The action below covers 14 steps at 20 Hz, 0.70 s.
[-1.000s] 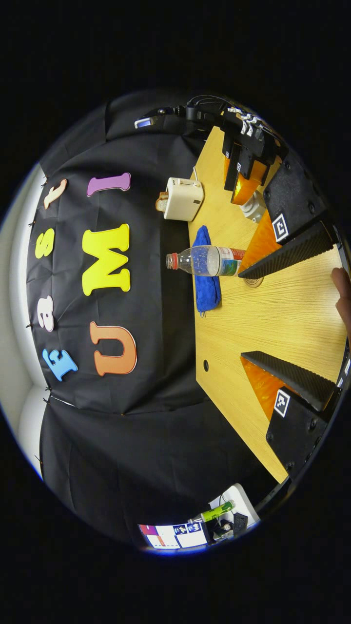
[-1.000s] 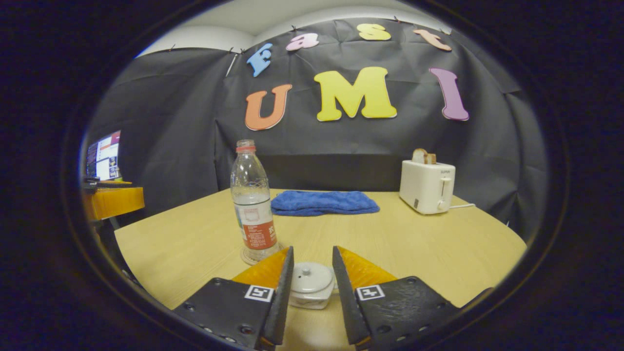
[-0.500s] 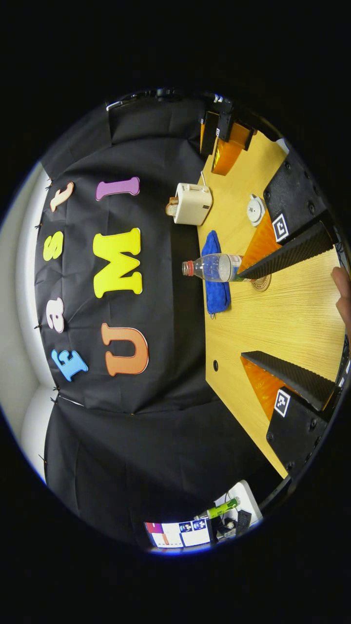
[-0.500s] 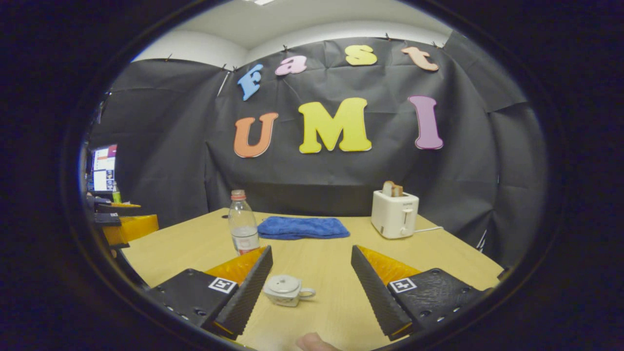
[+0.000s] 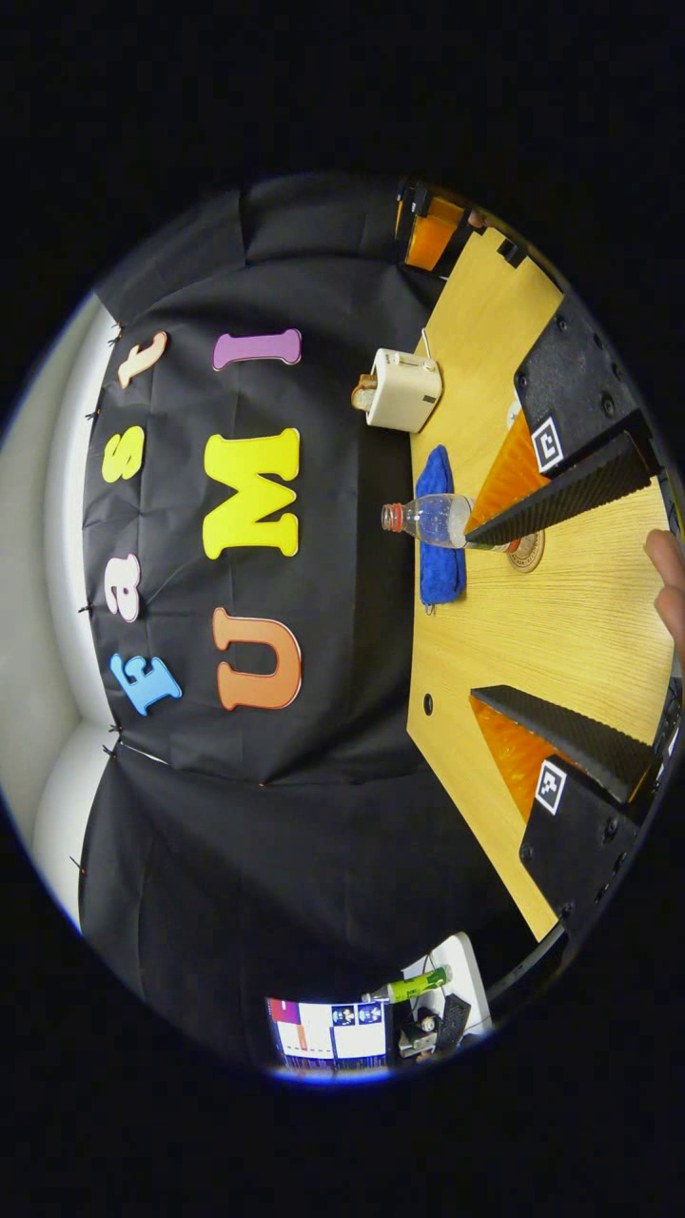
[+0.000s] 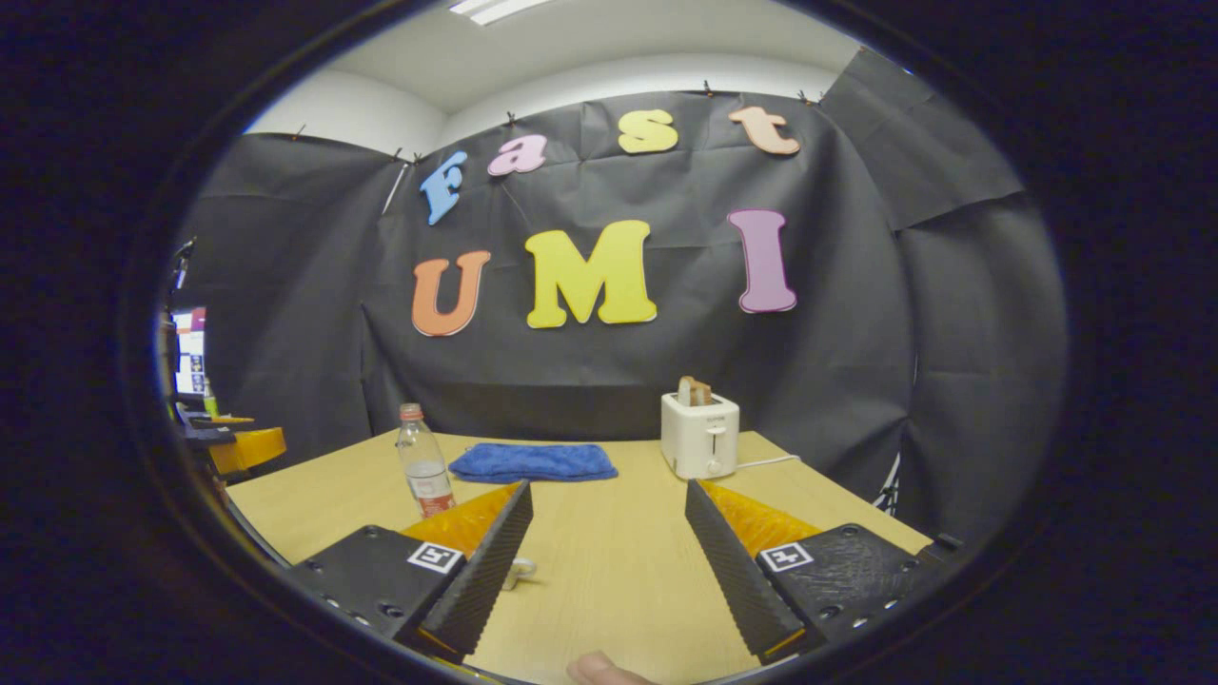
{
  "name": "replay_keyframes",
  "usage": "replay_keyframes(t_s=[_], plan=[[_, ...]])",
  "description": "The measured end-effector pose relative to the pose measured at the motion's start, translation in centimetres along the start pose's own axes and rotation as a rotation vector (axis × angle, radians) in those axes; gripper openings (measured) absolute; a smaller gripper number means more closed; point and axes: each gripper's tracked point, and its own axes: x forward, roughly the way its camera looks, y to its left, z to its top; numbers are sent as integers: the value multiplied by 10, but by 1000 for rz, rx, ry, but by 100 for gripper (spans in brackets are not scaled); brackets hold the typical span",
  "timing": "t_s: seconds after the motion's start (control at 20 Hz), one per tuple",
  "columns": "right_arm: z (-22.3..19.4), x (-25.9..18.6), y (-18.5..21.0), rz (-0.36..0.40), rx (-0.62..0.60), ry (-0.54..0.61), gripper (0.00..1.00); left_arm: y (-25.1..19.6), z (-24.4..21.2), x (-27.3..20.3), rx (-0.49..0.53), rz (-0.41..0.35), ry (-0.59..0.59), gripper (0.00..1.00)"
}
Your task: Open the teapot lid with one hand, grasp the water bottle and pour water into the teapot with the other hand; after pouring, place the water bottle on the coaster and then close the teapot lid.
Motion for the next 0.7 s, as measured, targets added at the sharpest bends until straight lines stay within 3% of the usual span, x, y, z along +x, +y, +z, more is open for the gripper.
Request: replay_keyframes(t_s=[0.2,0.25,0.3,0.65,0.7], plan=[[-1,-1,-12,15,-3,-10,96,-1,-6,-2,17,-2,2,93],[-5,1,-14,18,-9,-4,95,0,-6,-1,19,8,1,99],[-7,2,-13,30,-13,1,95,2,-7,-1,21,18,2,94],[-16,1,-26,28,-3,-2,96,-9,-14,3,58,19,-9,94],[-15,2,-28,16,-22,-4,92,-11,-14,5,59,16,-8,93]])
